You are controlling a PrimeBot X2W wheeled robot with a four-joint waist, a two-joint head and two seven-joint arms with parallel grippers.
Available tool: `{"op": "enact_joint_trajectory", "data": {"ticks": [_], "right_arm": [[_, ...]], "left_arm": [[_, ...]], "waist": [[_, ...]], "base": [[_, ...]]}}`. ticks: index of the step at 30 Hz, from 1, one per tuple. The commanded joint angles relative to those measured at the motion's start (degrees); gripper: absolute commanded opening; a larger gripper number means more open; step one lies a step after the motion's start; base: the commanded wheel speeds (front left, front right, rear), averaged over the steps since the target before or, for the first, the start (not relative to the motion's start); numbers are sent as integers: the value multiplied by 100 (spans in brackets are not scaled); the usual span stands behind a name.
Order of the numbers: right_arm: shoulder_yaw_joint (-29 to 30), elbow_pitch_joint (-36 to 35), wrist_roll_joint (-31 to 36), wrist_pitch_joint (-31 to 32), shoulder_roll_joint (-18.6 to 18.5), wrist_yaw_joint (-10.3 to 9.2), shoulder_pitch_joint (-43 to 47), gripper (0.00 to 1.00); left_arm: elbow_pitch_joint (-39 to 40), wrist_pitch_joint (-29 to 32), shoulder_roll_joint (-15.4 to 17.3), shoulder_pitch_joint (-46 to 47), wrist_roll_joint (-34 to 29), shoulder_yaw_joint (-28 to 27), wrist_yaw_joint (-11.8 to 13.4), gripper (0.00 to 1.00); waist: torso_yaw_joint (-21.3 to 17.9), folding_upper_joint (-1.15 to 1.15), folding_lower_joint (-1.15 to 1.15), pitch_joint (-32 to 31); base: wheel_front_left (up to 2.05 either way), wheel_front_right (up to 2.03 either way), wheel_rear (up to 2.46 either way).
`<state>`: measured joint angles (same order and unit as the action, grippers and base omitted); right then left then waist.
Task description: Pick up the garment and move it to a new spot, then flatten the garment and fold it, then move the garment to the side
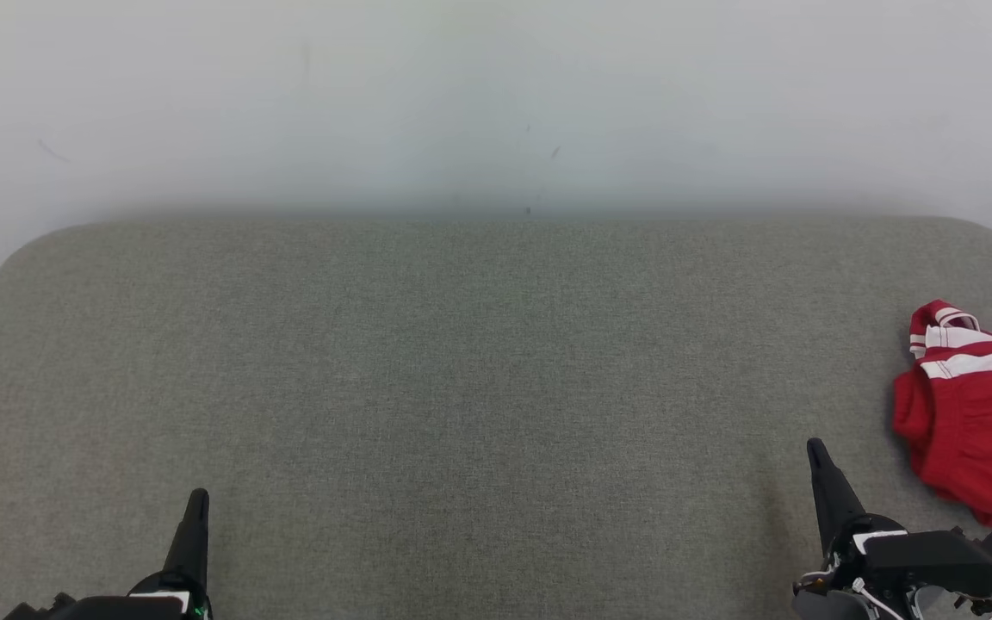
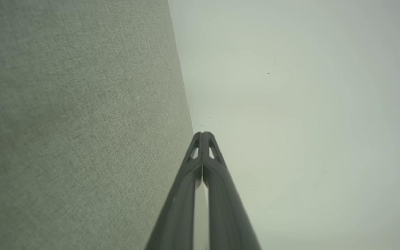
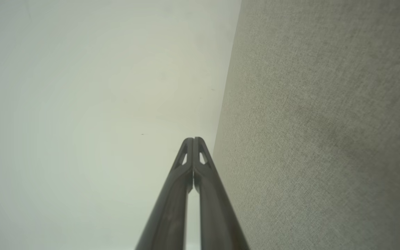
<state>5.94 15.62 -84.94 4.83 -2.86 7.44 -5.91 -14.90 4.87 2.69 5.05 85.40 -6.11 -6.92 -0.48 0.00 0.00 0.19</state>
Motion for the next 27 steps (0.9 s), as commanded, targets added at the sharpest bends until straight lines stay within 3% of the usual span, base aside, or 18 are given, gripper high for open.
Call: {"op": "enact_joint_trajectory", "data": {"ticks": [1, 16, 27], "right_arm": [[19, -60, -140, 35, -2, 7, -53, 0], [70, -183, -782, 190, -2, 8, -50, 0], [66, -175, -752, 190, -2, 8, -48, 0]], "left_arm": [[48, 37, 29, 97, 153, -26, -24, 0], [102, 193, 32, 151, 731, -56, -71, 0], [97, 178, 31, 148, 714, -53, -65, 0]], "waist": [[5, 0, 0, 0], [47, 0, 0, -1], [48, 0, 0, -1]], "base": [[0, 0, 0], [0, 0, 0], [0, 0, 0]]}}
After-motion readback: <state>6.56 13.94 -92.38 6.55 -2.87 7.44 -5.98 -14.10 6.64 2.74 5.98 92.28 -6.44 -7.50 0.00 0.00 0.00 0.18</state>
